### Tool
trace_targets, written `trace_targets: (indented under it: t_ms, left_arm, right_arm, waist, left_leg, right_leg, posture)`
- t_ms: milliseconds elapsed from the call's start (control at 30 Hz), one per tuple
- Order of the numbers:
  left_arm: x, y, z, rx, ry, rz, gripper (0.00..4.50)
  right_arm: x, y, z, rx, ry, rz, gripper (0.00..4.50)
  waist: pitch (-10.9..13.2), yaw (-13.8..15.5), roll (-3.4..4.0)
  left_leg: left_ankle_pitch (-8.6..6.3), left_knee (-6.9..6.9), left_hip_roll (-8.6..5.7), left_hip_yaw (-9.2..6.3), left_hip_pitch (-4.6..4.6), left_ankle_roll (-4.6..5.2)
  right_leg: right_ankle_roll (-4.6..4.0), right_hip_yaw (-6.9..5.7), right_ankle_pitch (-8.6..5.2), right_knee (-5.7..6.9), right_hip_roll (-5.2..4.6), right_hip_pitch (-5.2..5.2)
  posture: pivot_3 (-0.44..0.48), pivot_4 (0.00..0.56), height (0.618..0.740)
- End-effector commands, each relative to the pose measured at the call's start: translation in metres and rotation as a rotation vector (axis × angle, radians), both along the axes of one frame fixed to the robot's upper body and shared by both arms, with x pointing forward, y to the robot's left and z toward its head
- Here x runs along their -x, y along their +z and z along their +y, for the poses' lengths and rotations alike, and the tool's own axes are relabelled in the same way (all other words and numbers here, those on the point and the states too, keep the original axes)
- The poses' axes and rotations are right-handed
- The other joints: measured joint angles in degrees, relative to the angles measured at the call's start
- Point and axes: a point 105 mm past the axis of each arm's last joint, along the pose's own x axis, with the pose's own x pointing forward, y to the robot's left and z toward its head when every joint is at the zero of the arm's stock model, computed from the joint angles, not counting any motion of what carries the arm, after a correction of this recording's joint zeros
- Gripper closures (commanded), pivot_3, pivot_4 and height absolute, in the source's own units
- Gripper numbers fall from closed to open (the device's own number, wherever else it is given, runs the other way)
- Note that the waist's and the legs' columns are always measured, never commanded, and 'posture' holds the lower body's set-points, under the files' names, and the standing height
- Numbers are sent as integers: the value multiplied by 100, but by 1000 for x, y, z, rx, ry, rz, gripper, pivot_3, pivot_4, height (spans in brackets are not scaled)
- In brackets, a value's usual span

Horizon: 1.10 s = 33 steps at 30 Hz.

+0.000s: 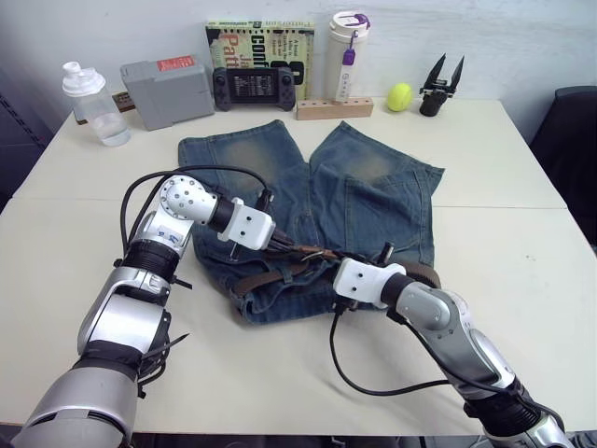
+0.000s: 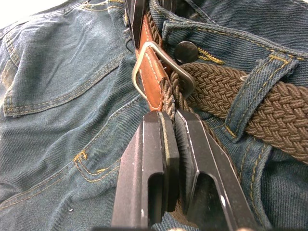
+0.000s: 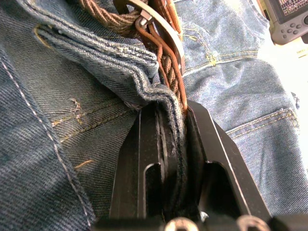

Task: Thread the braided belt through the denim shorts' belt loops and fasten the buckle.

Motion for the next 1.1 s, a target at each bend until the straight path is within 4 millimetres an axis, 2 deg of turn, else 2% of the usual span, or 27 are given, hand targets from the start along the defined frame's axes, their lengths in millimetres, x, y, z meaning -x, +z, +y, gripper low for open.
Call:
trace_targets:
  t_ms: [33, 400, 600, 700, 900, 1100]
  left_arm:
    - [-5, 8, 8, -44, 16, -51, 4500]
    - [-3, 21, -4, -3, -14, -75, 4500]
    - [4, 11, -19, 31, -35, -36, 4500]
    - [2, 6, -27, 86, 25, 29, 4500]
    - [1, -6, -27, 122, 153, 168, 4500]
    - [7, -7, -43, 152, 149, 180, 4500]
  right_arm:
    - [0, 26, 1, -37, 1, -98, 4476]
    - [2, 29, 6, -37, 24, -107, 4476]
    - [4, 31, 11, -52, 38, -109, 4476]
    - [5, 30, 11, -58, 38, -99, 4476]
    - [6, 26, 11, -75, 36, -69, 4476]
    - [13, 23, 23, -75, 104, -40, 4476]
  waist:
    - [0, 0, 0]
    - [0, -1, 0]
    - [0, -2, 0]
    - [0, -2, 0]
    - [0, -2, 0]
    - [0, -5, 0]
  left_leg:
    - [0, 0, 0, 0, 0, 0]
    - [0, 4, 1, 1, -2, 1]
    - [-1, 6, 1, 1, -2, 1]
    - [-1, 8, 1, 1, -3, 1]
    - [-1, 11, 2, 1, -2, 1]
    - [-1, 15, 3, 1, -4, 1]
  right_leg:
    - [0, 0, 0, 0, 0, 0]
    - [-1, 1, -1, 30, 0, -3]
    - [-1, 1, -1, 32, 0, -3]
    - [-1, 2, -1, 33, 0, -3]
    - [-2, 5, -2, 38, 0, -3]
    - [-3, 5, -2, 41, 3, -3]
  posture:
    - [0, 150, 694]
    - [0, 150, 694]
    - [0, 150, 694]
    - [0, 150, 694]
    - [0, 150, 694]
    - [0, 150, 694]
